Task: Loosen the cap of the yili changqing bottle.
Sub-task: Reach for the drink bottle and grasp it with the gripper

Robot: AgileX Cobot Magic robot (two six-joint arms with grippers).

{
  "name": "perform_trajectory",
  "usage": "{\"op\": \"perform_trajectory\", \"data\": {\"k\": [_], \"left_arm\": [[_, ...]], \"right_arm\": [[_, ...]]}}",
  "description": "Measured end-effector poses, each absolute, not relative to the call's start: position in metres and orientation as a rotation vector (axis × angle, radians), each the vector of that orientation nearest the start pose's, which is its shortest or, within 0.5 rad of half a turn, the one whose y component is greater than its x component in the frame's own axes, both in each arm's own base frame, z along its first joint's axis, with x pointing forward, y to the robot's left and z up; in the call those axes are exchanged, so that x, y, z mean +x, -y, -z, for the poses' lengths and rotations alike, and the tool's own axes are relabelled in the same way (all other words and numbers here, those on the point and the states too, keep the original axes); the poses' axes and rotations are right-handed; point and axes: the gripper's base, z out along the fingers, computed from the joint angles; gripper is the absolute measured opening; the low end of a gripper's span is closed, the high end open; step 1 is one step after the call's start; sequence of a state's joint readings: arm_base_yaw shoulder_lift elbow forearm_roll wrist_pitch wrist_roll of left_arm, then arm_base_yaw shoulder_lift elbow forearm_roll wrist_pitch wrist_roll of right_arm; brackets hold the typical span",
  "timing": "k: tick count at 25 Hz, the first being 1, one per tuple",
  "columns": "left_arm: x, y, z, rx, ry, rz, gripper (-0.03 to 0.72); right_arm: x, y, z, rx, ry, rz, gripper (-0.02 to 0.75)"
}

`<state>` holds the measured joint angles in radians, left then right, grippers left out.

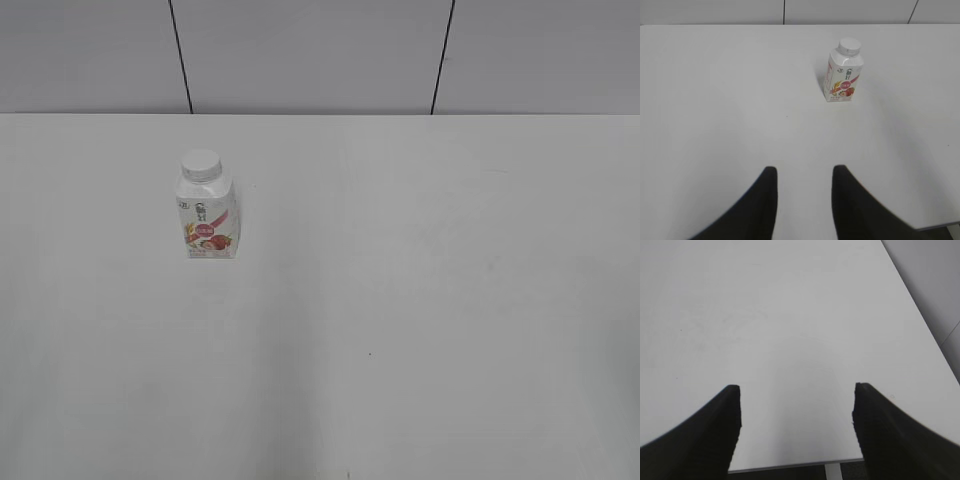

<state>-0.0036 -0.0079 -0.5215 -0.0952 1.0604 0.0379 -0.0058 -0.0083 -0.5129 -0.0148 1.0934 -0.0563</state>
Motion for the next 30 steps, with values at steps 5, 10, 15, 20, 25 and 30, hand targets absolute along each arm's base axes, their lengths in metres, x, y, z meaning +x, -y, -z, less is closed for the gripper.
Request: {"op": "perform_trajectory", "data": {"k": [5, 10, 15, 20, 25, 30], "left_arm": [[-0.0089, 0.0075, -0.2835, 0.048, -2.012, 0.091, 0.239], [-0.0089, 0.0075, -0.2835, 0.048, -2.012, 0.091, 0.239], [-0.0089, 0.0075, -0.2835, 0.048, -2.012, 0.091, 0.239], [-0.0089, 0.0075, -0.2835, 0.048, -2.012, 0.091, 0.239], [-0.0089, 0.0075, -0.2835, 0.048, -2.012, 0.091, 0.239], [-0.0088, 0.0076, -0.2837, 0.048, -2.009, 0.092, 0.239]], "right_arm": [[-0.0091, 0.0011, -0.2781, -0.051, -2.056, 0.056, 0.552], [-0.0091, 0.0011, -0.2781, -0.051, -2.056, 0.056, 0.552], [-0.0091, 0.0011, -0.2781, -0.051, -2.056, 0.056, 0.552], [-0.0091, 0.0011, -0.2781, -0.051, -2.056, 0.056, 0.552], [-0.0091, 0.0011, -0.2781, -0.051, -2.056, 0.056, 0.552], [-0.0091, 0.0011, -0.2781, -0.051, -2.056, 0.056, 0.552]]}}
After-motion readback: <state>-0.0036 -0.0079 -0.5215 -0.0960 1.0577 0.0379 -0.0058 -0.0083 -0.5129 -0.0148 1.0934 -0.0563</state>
